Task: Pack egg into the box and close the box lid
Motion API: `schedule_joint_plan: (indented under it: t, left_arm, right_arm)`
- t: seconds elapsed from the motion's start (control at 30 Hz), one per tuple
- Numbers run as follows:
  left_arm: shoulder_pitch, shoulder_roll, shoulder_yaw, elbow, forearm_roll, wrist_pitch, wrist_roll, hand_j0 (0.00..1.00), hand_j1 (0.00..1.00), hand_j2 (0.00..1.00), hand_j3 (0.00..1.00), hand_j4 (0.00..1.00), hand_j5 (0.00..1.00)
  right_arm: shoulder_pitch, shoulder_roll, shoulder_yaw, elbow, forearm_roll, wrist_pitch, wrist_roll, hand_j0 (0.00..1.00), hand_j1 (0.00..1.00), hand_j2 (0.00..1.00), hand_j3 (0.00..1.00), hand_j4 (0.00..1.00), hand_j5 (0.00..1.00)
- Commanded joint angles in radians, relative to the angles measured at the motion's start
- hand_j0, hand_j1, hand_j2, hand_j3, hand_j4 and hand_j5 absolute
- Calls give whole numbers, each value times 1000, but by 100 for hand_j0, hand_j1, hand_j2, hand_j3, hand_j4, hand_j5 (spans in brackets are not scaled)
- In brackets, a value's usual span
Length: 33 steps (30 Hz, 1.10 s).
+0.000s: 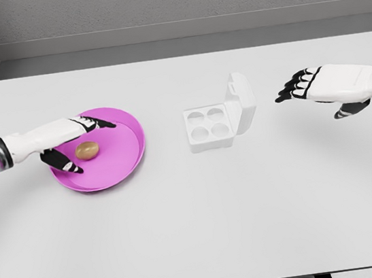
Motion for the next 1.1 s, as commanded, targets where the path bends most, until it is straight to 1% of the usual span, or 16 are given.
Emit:
schedule_joint_plan:
  t: [0.0,0.03,0.13,0.23,0.3,0.37,0.6,0.7,0.73,1.07]
  left_arm:
    - [0,-2,-5,11,5,2,0,95,95,95,95,95,95]
    - [0,-2,-7,11,5,2,0,93,93,93,93,93,93]
    - [0,-2,-13,11,5,2,0,92,92,92,92,92,92]
    - [-2,-2,-13,11,-7,2,-1,83,83,83,83,83,83]
    - [-2,-2,-13,15,-9,2,-1,82,82,82,82,82,82]
    - [-5,-2,-13,40,-9,2,-1,82,82,82,82,82,82]
    - [-6,-6,-13,54,-18,2,-3,82,82,82,82,82,82]
    - [-6,-14,-13,60,-26,2,-3,75,75,75,75,75,75]
    - [-6,-14,-13,60,-26,2,-3,74,74,74,74,74,74]
    - [-11,-2,-13,52,-18,2,-1,74,74,74,74,74,74]
  right_arm:
    - [0,4,-1,9,-4,3,0,100,100,100,100,100,100]
    - [-2,4,-1,10,-4,3,0,100,100,100,100,100,100]
    - [-5,8,-1,12,-4,3,0,100,100,100,100,100,100]
    - [-9,24,-1,21,6,3,0,100,100,100,100,100,100]
    - [-12,39,0,35,31,3,0,100,100,100,100,100,100]
    - [-12,44,-1,35,33,3,0,100,100,100,100,100,100]
    - [-25,48,-1,37,36,3,0,100,100,100,100,100,100]
    - [-25,53,0,37,36,3,0,100,100,100,100,100,100]
    - [-25,53,0,37,36,3,0,100,100,100,100,100,100]
    - [-23,53,0,37,36,3,0,100,100,100,100,100,100]
